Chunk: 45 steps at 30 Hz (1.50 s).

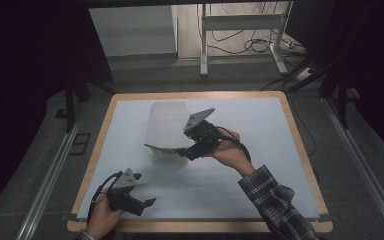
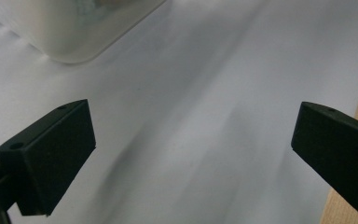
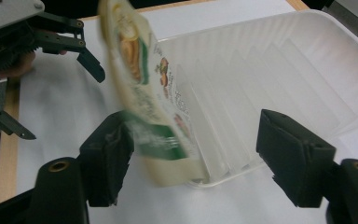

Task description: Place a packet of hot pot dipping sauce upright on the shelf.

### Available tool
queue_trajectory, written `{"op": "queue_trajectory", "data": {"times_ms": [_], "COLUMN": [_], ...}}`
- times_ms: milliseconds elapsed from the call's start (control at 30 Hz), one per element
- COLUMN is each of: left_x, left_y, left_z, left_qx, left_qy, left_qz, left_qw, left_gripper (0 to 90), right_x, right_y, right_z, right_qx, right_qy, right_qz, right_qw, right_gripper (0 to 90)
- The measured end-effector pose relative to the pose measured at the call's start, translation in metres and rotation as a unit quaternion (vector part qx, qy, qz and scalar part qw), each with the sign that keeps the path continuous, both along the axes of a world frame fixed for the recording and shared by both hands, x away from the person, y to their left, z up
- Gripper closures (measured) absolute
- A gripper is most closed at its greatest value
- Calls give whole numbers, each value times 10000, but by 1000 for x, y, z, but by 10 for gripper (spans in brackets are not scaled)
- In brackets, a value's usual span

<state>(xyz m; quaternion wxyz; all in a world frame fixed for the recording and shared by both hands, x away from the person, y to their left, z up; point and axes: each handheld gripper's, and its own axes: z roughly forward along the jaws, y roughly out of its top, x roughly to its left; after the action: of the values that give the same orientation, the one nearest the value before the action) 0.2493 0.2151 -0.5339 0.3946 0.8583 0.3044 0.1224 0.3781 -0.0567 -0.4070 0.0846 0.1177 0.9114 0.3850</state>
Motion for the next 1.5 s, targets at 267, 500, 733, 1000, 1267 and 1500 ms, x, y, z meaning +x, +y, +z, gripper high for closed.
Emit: {"op": "queue_trajectory", "data": {"times_ms": [267, 500, 733, 1000, 1267, 1500], "left_x": [0, 0, 0, 0, 0, -1], "left_y": [0, 0, -1, -1, -1, -1], "left_z": [0, 0, -1, -1, -1, 0], "left_qx": [-3, 2, 21, 49, 65, 38], "left_qy": [-9, 4, 14, 17, 12, -20], "left_qz": [7, 18, 22, 9, -6, -4], "left_qw": [10000, 10000, 10000, 10000, 10000, 10000], "left_gripper": [0, 0, 0, 0, 0, 0], "right_x": [-2, -4, -7, -9, -8, -8], "right_y": [-12, -25, -38, -52, -66, -75], "right_z": [0, -4, -8, -14, -17, -18], "right_qx": [181, 343, 421, 512, 625, 727], "right_qy": [94, 92, 1, -79, -120, -96], "right_qz": [-152, -254, -372, -508, -702, -901], "right_qw": [9997, 9990, 9984, 9974, 9955, 9932], "right_gripper": [231, 199, 177, 146, 118, 103]}}
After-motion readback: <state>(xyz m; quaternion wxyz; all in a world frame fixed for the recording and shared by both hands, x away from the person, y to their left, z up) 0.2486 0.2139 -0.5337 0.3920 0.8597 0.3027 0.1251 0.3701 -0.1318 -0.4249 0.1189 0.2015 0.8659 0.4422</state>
